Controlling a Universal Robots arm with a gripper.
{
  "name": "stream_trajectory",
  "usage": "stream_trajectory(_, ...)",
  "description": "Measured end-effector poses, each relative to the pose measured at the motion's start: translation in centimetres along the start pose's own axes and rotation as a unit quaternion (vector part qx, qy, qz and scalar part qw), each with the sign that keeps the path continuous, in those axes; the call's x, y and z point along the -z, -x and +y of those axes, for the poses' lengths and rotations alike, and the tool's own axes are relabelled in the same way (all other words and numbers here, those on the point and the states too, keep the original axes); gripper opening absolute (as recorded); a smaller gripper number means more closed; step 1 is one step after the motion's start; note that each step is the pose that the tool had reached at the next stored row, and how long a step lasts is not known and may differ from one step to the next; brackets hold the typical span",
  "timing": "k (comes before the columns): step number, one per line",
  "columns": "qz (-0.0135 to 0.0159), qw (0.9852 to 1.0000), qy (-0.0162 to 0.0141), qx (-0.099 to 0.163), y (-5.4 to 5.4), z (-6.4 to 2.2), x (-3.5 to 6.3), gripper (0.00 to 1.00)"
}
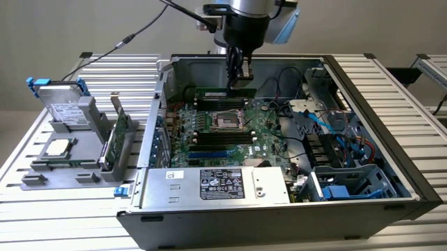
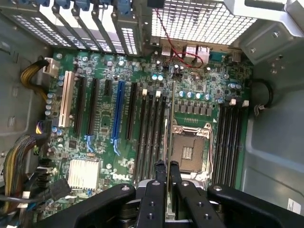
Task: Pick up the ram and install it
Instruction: 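Insert the ram into the slot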
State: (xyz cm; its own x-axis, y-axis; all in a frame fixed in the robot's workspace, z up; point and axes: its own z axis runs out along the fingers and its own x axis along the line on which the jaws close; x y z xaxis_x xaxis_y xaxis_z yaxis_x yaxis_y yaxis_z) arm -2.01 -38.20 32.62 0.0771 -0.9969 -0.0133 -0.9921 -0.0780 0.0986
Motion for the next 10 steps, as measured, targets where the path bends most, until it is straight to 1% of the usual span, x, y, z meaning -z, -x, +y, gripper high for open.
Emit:
stream_trajectory(2,-0.0013,0.9999,-0.0002,-0.013,0.0,-0.03,-0.37,0.14)
stream_trajectory(10,-0.0013,0.9999,-0.0002,-0.014,-0.1,-0.18,-1.82,0.14)
